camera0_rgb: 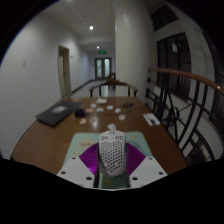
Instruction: Arrange mouse
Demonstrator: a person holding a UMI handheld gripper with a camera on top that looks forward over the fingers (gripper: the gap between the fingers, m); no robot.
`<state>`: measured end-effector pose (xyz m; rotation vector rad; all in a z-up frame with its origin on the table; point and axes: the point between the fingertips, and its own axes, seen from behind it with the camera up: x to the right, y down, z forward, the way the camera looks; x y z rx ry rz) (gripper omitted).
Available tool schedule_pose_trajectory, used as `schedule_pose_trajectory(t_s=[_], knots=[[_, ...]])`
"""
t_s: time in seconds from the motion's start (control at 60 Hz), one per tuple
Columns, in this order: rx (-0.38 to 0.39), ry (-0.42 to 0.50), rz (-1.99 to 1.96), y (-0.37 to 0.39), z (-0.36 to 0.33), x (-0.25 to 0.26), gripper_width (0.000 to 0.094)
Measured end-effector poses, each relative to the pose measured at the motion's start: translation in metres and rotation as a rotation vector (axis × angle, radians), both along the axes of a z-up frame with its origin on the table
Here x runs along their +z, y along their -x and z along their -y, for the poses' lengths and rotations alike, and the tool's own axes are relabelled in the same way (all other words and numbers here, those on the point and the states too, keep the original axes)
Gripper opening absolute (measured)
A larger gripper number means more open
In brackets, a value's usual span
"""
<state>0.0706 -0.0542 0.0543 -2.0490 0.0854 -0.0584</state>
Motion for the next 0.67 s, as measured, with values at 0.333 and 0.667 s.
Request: schedule_pose_trajectory(t_s=[0.333, 0.667], knots=[[0.102, 0.147, -0.018, 0.018, 0.005, -0.052, 0.0579], [0.072, 0.061, -0.09, -0.017, 0.104, 0.0, 0.0843]])
